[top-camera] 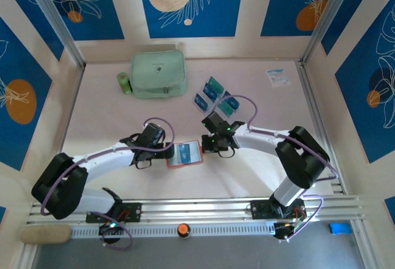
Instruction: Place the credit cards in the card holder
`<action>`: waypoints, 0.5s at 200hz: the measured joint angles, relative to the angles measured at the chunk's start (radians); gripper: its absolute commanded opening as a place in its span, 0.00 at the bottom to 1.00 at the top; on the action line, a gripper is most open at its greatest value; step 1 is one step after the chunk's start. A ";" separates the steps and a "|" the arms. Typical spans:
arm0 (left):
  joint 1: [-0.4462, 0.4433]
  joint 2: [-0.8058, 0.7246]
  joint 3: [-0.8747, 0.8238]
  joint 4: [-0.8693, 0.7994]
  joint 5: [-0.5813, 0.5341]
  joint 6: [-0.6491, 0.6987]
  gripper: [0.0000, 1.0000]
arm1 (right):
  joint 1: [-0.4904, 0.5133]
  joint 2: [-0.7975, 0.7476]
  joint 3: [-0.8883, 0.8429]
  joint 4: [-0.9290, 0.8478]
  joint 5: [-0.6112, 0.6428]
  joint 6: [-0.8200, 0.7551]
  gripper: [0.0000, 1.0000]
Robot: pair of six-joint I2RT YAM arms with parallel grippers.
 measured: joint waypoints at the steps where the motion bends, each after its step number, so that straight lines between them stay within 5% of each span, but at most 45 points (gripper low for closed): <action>1: 0.000 0.000 0.000 0.000 0.001 0.000 0.95 | -0.001 -0.003 -0.003 0.000 0.000 0.000 0.01; 24: 0.000 0.000 0.006 0.001 0.010 0.000 0.95 | -0.013 -0.047 -0.036 -0.004 0.003 0.004 0.03; 58: 0.000 0.000 0.010 0.004 0.018 0.000 0.95 | -0.013 -0.072 -0.050 -0.015 0.003 0.012 0.36; 100: 0.000 0.000 0.011 0.005 0.026 0.000 0.95 | -0.013 -0.148 -0.048 -0.035 0.003 0.015 0.34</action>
